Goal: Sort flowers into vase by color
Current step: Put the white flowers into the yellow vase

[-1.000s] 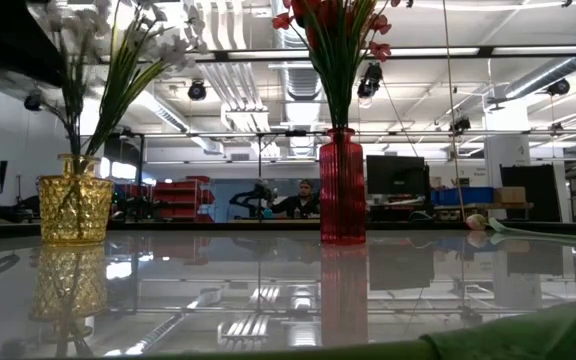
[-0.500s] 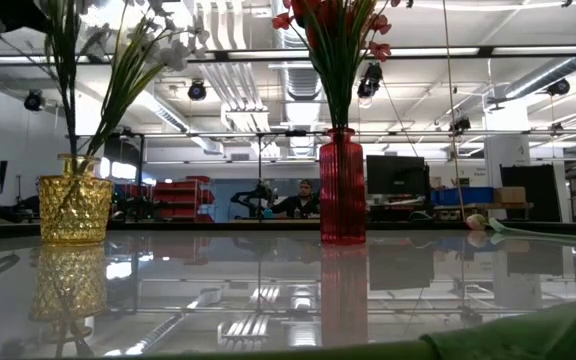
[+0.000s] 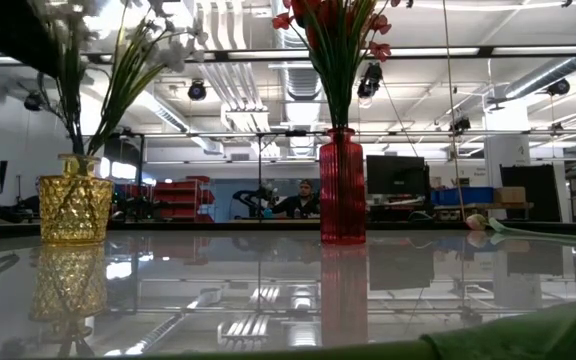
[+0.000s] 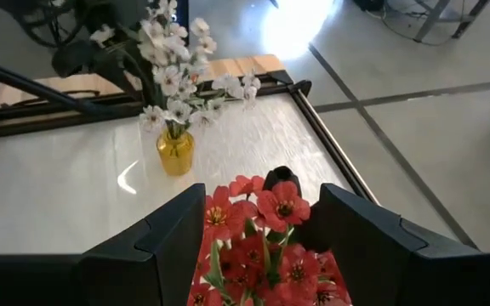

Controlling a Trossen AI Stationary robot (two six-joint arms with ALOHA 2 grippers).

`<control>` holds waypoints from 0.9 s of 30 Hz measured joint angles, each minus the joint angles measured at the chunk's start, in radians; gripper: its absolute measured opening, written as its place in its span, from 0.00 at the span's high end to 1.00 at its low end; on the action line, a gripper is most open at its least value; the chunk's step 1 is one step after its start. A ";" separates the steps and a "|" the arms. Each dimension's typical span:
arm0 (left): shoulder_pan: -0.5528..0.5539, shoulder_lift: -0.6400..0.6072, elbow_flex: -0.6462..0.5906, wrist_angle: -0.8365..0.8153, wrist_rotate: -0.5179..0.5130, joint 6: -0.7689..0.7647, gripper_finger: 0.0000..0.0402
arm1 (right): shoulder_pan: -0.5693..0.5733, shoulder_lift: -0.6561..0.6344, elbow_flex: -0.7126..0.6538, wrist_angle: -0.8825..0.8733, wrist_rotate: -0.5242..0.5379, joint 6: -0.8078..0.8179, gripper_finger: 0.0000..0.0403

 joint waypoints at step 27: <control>0.015 0.032 0.147 -0.070 0.110 0.161 0.77 | 0.000 -0.013 0.000 -0.032 0.000 0.014 0.44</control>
